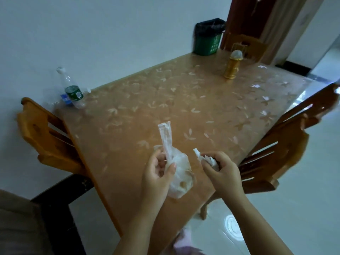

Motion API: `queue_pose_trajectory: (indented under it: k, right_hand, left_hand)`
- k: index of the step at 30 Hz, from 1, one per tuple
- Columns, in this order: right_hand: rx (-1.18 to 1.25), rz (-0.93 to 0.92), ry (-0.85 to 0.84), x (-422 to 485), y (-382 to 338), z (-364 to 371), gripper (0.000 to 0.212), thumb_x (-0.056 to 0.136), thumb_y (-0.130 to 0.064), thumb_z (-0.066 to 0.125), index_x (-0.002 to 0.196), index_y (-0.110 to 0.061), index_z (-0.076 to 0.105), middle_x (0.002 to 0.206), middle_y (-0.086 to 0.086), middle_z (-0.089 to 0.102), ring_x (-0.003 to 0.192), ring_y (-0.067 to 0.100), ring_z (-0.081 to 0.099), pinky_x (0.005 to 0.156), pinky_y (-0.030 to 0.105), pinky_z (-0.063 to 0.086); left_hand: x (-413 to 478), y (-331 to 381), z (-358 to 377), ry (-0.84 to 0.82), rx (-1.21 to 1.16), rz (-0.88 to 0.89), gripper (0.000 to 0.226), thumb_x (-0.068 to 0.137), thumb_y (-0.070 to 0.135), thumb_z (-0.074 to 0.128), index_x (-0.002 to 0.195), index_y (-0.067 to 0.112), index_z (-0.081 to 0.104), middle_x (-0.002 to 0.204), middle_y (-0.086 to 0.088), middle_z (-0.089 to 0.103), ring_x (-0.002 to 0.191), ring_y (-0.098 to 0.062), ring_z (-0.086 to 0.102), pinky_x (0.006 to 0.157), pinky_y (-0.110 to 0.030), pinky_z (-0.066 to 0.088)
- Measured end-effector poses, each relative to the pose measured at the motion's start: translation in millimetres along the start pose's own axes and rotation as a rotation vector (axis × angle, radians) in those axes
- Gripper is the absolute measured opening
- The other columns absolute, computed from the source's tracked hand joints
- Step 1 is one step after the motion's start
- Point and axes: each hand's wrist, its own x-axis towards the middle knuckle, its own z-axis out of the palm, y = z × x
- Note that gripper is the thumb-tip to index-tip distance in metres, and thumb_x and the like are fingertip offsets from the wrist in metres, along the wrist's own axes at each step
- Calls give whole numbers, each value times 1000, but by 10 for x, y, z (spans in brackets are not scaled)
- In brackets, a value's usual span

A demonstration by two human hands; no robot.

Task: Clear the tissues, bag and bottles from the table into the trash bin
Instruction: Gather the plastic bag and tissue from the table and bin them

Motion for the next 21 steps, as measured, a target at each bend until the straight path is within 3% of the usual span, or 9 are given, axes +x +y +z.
queue_pose_trajectory:
  k: [5, 10, 14, 16, 18, 21]
  right_hand:
    - [5, 84, 106, -345, 80, -497, 28, 80, -11, 66, 78, -38, 60, 84, -7, 64, 77, 11, 60, 68, 31, 51]
    - [9, 106, 255, -533, 195, -1060, 22, 79, -12, 67, 79, -34, 63, 79, -10, 63, 73, 6, 57, 60, 21, 43]
    - [37, 118, 359, -576, 368, -1596, 31, 78, -11, 67, 73, -41, 59, 80, -16, 61, 69, 6, 55, 58, 22, 41]
    - [60, 125, 414, -578, 490, -1919, 32, 77, -11, 68, 72, -41, 59, 79, -20, 60, 66, 6, 55, 58, 24, 42]
    - [75, 130, 455, -577, 625, -2242, 33, 77, -11, 68, 71, -42, 59, 77, -23, 60, 67, 6, 55, 59, 25, 43]
    - [89, 155, 508, -574, 869, -2807, 29, 77, -14, 68, 71, -41, 60, 80, -18, 61, 66, 8, 55, 58, 26, 44]
  left_hand:
    - [-309, 145, 432, -98, -73, 48, 58, 81, -3, 61, 112, 44, 46, 99, 5, 61, 83, 1, 62, 71, -14, 49]
    - [-474, 284, 949, -260, -84, 113, 75, 81, -3, 61, 121, 55, 33, 96, 5, 58, 77, 1, 59, 66, -12, 48]
    - [-564, 381, 1533, -381, 7, 190, 77, 83, 9, 61, 115, 72, 32, 108, 15, 59, 90, -10, 60, 73, -17, 50]
    - [-624, 441, 1895, -442, 22, 213, 75, 83, 8, 61, 113, 72, 35, 115, 17, 59, 96, -10, 60, 77, -20, 53]
    - [-698, 481, 2270, -502, 36, 217, 68, 84, 15, 62, 114, 70, 36, 125, 5, 57, 103, -11, 60, 81, -27, 54]
    - [-843, 506, 2932, -547, 48, 230, 56, 84, 23, 62, 124, 56, 41, 131, -2, 54, 108, -17, 59, 84, -34, 54]
